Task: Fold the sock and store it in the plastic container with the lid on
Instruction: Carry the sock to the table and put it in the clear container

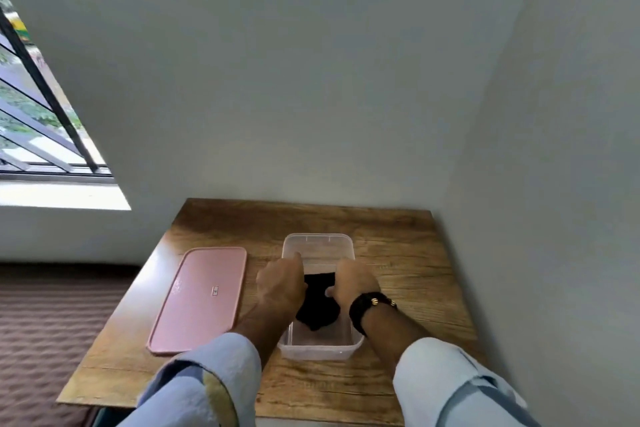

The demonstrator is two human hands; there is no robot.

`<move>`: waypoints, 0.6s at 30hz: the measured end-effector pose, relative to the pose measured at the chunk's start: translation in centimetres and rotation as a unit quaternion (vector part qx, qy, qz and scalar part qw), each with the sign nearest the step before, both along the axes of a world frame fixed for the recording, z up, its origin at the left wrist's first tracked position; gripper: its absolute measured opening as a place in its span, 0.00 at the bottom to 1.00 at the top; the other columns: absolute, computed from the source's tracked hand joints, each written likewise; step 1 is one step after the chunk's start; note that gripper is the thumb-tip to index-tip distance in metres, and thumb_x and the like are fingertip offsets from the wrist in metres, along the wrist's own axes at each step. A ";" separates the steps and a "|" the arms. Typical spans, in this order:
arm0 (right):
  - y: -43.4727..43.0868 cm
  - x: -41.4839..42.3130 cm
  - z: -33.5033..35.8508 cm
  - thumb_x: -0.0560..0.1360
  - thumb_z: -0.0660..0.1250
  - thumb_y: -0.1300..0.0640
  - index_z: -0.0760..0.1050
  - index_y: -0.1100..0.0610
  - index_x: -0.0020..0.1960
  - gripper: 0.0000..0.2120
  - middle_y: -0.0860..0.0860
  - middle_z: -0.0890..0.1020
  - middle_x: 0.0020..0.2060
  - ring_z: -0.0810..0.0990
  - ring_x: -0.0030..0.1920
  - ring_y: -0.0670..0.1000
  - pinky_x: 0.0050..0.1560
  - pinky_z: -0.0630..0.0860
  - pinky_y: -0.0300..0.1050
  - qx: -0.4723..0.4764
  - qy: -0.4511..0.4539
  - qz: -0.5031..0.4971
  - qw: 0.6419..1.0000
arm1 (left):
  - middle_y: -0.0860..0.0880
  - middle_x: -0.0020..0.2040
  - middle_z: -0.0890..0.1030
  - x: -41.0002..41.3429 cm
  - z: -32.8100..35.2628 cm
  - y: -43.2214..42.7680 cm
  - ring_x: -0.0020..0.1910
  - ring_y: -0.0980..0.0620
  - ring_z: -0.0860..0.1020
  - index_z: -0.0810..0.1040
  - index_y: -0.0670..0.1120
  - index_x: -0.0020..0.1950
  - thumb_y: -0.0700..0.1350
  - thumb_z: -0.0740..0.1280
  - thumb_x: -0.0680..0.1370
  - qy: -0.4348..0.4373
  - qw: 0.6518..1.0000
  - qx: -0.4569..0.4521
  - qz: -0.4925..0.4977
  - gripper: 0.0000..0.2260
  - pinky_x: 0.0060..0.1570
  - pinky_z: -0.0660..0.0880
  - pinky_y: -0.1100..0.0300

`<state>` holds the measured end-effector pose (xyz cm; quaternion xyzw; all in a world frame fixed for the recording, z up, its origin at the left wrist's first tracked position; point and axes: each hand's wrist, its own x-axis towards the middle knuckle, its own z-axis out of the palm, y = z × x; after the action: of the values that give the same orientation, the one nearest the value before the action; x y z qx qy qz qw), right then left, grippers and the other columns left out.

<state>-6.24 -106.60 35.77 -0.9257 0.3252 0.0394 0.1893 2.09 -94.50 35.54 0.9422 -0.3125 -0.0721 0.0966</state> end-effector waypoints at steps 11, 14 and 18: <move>9.8 3.1 2.7 0.81 0.61 0.55 0.79 0.55 0.55 0.09 0.54 0.85 0.46 0.84 0.47 0.55 0.52 0.82 0.55 0.158 -0.233 0.109 0.953 | 0.41 0.64 0.82 4.6 -2.0 10.2 0.61 0.40 0.78 0.76 0.48 0.71 0.49 0.67 0.81 0.016 0.942 -0.156 0.296 0.18 0.52 0.80 0.47; 16.5 5.3 1.0 0.81 0.60 0.55 0.76 0.57 0.66 0.16 0.58 0.83 0.62 0.81 0.61 0.59 0.63 0.78 0.50 0.287 -0.170 0.113 0.936 | 0.39 0.72 0.75 5.7 -3.6 15.0 0.69 0.35 0.74 0.72 0.45 0.74 0.44 0.66 0.78 0.083 0.922 -0.053 0.376 0.23 0.64 0.76 0.40; 20.4 6.9 -2.5 0.80 0.61 0.56 0.64 0.63 0.75 0.25 0.62 0.70 0.73 0.71 0.73 0.62 0.72 0.68 0.50 0.306 -0.025 -0.029 0.951 | 0.34 0.66 0.78 6.5 -6.0 19.2 0.65 0.31 0.76 0.75 0.38 0.68 0.39 0.63 0.78 0.140 0.915 -0.051 0.375 0.18 0.64 0.76 0.42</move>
<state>0.69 -86.19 33.24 -0.8142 0.3198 0.1085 0.4723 8.60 -75.33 29.54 0.9643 0.0770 -0.1459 0.2072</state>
